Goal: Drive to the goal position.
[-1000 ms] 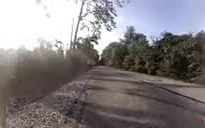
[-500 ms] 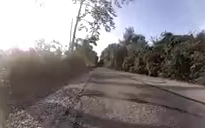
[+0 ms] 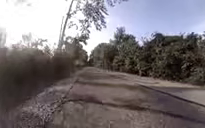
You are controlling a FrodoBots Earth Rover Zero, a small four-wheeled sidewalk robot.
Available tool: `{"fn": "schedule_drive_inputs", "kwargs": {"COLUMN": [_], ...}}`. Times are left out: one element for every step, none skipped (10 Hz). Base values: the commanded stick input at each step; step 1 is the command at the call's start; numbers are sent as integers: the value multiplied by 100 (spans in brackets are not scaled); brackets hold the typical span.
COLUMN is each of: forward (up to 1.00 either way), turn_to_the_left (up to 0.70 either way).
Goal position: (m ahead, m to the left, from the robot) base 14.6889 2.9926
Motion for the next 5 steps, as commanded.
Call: {"fn": "schedule_drive_inputs", "kwargs": {"forward": [70, 70, 70, 70, 70], "turn_to_the_left": [-1, -5, -9, -13, -23]}}
